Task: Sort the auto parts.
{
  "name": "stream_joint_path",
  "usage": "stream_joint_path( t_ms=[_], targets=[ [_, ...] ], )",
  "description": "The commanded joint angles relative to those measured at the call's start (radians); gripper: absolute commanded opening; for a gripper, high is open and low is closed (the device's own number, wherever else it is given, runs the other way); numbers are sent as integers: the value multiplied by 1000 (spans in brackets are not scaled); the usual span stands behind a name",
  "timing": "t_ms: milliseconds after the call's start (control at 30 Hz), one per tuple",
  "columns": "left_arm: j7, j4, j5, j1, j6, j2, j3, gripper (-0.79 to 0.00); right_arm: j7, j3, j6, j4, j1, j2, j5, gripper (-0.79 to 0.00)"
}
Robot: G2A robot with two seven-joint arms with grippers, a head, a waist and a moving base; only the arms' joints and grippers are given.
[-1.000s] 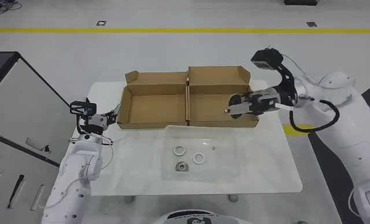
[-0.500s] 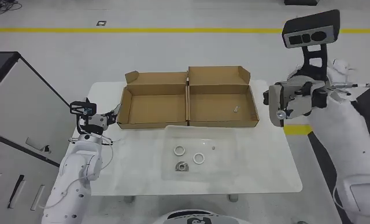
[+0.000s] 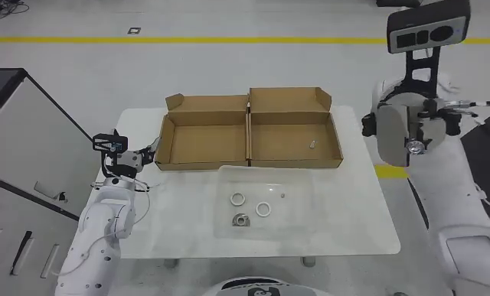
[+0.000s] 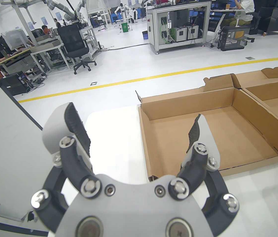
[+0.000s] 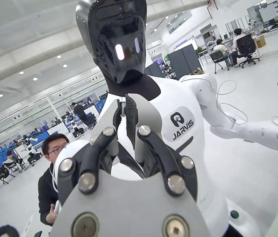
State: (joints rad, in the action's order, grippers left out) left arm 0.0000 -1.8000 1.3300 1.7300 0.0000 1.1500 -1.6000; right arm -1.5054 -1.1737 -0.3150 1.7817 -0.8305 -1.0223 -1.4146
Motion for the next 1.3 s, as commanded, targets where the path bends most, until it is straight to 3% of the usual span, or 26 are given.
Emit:
stream_joint_path(
  t_ms=[0, 233, 533, 1000, 1267],
  targets=[
    [0, 0, 0, 0, 0, 0, 0, 0, 25, -3, 4, 15, -12, -1, 6, -785],
    [0, 0, 0, 0, 0, 0, 0, 0, 121, -34, 23, 53, -29, -3, 160, -785],
    [0, 0, 0, 0, 0, 0, 0, 0, 284, -78, 109, 133, -24, 7, 508, -785],
    [0, 0, 0, 0, 0, 0, 0, 0, 237, -39, 63, 127, -58, -28, 136, -785],
    [0, 0, 0, 0, 0, 0, 0, 0, 232, -42, 61, 111, -58, -44, 82, -785]
  ],
)
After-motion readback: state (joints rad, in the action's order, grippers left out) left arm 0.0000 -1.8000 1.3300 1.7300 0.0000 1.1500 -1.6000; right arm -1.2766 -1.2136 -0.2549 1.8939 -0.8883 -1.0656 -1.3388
